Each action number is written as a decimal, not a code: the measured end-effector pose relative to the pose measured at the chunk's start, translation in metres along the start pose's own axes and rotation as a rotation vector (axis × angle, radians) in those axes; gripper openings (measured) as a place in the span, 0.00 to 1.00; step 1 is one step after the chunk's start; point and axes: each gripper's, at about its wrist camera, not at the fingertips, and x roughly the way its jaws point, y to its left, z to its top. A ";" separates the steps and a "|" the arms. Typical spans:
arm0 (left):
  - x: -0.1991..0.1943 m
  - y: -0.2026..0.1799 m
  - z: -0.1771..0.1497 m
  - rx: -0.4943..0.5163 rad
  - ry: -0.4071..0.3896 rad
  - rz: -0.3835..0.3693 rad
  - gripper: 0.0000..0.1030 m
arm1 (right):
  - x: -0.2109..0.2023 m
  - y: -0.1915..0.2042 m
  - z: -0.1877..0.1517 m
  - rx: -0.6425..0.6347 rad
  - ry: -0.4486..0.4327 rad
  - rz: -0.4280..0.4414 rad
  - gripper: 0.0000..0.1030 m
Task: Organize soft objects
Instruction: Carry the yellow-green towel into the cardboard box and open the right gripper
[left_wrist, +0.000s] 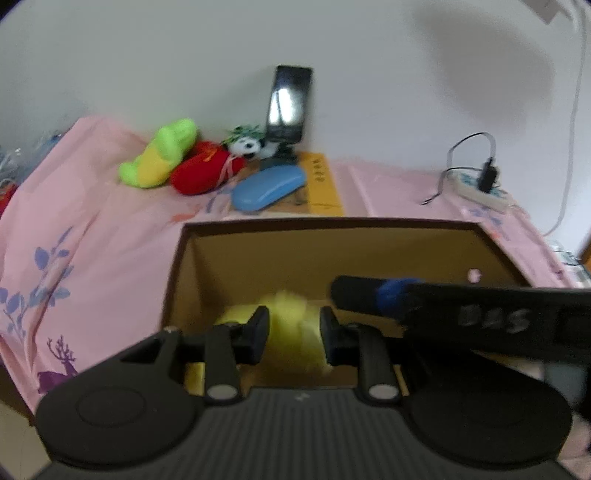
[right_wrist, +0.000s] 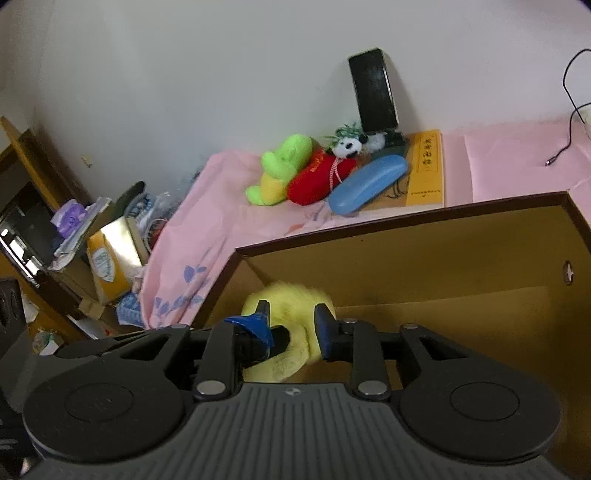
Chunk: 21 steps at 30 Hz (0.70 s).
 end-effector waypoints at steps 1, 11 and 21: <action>0.003 0.002 0.000 -0.001 0.005 0.011 0.22 | 0.001 -0.004 0.001 0.016 0.005 -0.001 0.09; 0.008 0.008 -0.006 -0.005 0.016 0.016 0.23 | -0.025 -0.058 -0.015 0.150 0.127 -0.212 0.11; 0.002 -0.008 -0.019 0.098 0.031 0.064 0.31 | -0.062 -0.068 -0.038 0.303 0.301 -0.210 0.10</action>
